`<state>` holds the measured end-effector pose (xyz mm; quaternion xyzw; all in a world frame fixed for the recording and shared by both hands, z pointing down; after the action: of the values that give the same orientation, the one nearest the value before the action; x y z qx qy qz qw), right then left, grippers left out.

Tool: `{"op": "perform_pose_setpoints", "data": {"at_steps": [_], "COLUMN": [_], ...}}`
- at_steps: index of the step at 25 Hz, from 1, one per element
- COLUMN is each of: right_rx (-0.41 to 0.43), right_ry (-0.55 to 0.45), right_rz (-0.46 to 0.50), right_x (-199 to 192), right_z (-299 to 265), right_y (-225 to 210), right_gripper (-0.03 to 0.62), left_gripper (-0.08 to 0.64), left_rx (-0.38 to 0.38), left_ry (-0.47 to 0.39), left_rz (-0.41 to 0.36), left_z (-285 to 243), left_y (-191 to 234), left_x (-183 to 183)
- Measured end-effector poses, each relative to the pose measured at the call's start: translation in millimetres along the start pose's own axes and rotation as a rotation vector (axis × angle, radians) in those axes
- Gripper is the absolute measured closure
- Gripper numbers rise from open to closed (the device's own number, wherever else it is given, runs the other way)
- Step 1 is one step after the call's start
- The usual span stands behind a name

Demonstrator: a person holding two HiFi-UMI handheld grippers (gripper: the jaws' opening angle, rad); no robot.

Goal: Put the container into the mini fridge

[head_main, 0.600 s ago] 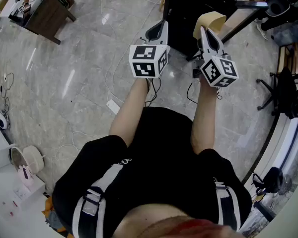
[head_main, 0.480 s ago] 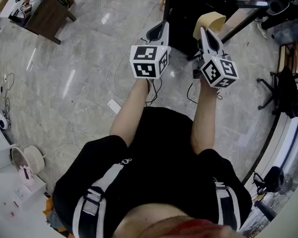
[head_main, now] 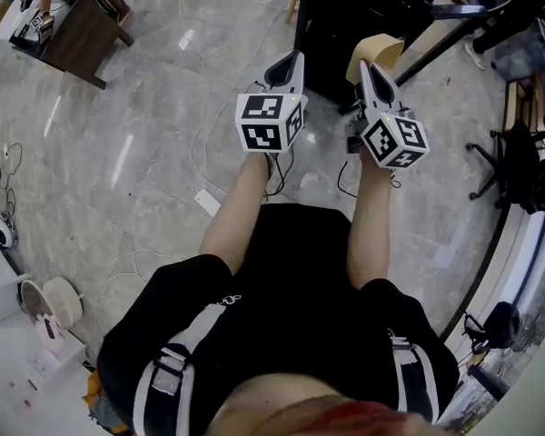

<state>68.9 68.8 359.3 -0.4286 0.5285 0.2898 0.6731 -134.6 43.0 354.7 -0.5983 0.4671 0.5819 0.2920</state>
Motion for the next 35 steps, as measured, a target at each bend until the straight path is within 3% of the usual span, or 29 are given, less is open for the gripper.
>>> {"op": "perform_pose_setpoints", "data": {"at_steps": [8,18,25,28,35], "right_rx": [0.004,0.083,0.117,0.131,0.191], "right_ry": [0.017,0.07,0.155,0.22,0.46], "right_rz": [-0.013,-0.063,-0.104,-0.038,0.23], "right_x": [-3,4,-20,-26,-28], "right_z": [-37,-134,-159,-170,-206], "right_y": [-53,-163,-206,-211,-221], "right_gripper": [0.572,0.572,0.572,0.572,0.572], "left_gripper": [0.551,0.551,0.551,0.551,0.551], "left_rx": [-0.012,0.049,0.094,0.086,0.083], "left_ry": [0.017,0.058,0.131,0.159,0.197], "left_rz": [-0.008,-0.04,-0.034,-0.041,-0.039], "left_z": [-66,-208,-261,-278,-309], "left_y": [-6,-9,-8,-8,4], "left_x": [-4,9,-8,-14,-18]}}
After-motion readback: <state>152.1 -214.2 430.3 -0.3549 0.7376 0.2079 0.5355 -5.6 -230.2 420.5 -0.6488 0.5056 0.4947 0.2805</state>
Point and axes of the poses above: the fingertips, and each gripper's own axes: z backward along the fingers, y to its left, x out of its top, the point moved 9 cm from there along z, backward along the fingers, and after that the axes turned 7 degrees about x, right-handed, at the moved point
